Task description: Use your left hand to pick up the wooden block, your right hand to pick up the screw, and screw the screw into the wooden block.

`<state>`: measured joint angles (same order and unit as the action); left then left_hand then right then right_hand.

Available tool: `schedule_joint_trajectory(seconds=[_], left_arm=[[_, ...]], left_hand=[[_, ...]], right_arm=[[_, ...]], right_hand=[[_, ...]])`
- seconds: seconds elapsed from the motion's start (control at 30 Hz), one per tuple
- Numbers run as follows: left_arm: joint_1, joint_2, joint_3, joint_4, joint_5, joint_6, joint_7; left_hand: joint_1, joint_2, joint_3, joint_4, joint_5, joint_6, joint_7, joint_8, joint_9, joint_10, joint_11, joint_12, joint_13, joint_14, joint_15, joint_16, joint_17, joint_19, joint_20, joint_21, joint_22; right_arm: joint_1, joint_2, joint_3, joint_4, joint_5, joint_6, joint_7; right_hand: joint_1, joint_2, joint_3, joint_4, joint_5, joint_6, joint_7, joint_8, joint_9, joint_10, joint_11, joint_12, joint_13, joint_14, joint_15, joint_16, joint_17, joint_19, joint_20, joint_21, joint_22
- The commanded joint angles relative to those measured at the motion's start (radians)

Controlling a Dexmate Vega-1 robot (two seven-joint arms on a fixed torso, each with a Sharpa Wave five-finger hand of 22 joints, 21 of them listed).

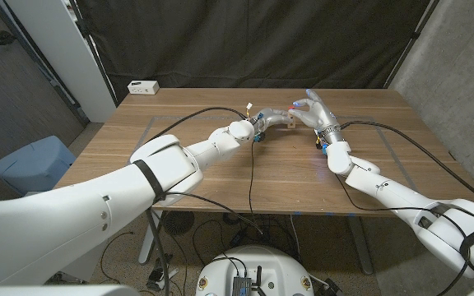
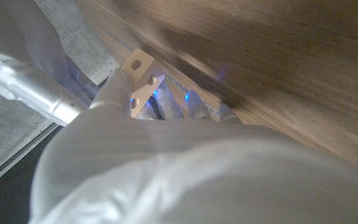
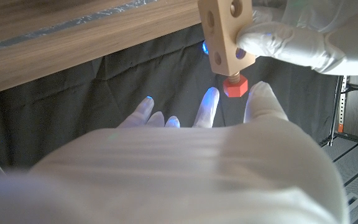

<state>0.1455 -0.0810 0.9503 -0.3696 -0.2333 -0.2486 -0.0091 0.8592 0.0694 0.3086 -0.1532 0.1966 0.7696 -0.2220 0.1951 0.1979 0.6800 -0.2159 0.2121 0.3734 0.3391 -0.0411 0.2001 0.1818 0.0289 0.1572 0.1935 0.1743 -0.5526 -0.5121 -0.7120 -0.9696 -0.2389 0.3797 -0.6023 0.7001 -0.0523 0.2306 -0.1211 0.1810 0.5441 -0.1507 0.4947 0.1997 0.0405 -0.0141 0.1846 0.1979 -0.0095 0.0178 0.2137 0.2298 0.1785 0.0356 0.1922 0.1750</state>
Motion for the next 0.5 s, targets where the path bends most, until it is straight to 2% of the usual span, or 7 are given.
schedule_joint_trajectory(seconds=[0.03, 0.5], left_arm=[[-0.002, 0.005, 0.007, 0.008, 0.017, -0.037, 0.002], [0.013, 0.023, 0.005, 0.003, 0.044, -0.117, 0.009]], left_hand=[[0.008, 0.002, 0.008, 0.001, 0.006, 0.007, -0.001, 0.006, 0.002, 0.001, 0.003, 0.007, 0.005, 0.003, -0.049, 0.001, 0.0, 0.0, 0.01, 0.003, 0.004], [0.008, 0.003, 0.008, 0.002, 0.006, 0.006, -0.001, 0.005, 0.002, 0.0, 0.003, 0.007, 0.005, 0.001, -0.048, 0.001, 0.0, 0.0, 0.009, 0.003, 0.004]], right_arm=[[-0.003, -0.007, 0.007, -0.002, 0.014, 0.008, 0.024], [-0.023, -0.03, 0.029, -0.053, 0.039, 0.001, 0.065]], right_hand=[[-0.014, 0.001, -0.007, 0.0, 0.006, -0.015, -0.002, -0.009, 0.003, -0.01, 0.001, 0.0, 0.002, -0.015, 0.001, -0.005, 0.002, -0.006, 0.0, -0.004, 0.001], [-0.041, 0.002, -0.013, 0.01, 0.006, -0.038, 0.011, -0.023, 0.004, -0.015, 0.012, 0.004, 0.002, -0.028, 0.009, -0.006, 0.003, -0.026, 0.009, -0.006, 0.001]])
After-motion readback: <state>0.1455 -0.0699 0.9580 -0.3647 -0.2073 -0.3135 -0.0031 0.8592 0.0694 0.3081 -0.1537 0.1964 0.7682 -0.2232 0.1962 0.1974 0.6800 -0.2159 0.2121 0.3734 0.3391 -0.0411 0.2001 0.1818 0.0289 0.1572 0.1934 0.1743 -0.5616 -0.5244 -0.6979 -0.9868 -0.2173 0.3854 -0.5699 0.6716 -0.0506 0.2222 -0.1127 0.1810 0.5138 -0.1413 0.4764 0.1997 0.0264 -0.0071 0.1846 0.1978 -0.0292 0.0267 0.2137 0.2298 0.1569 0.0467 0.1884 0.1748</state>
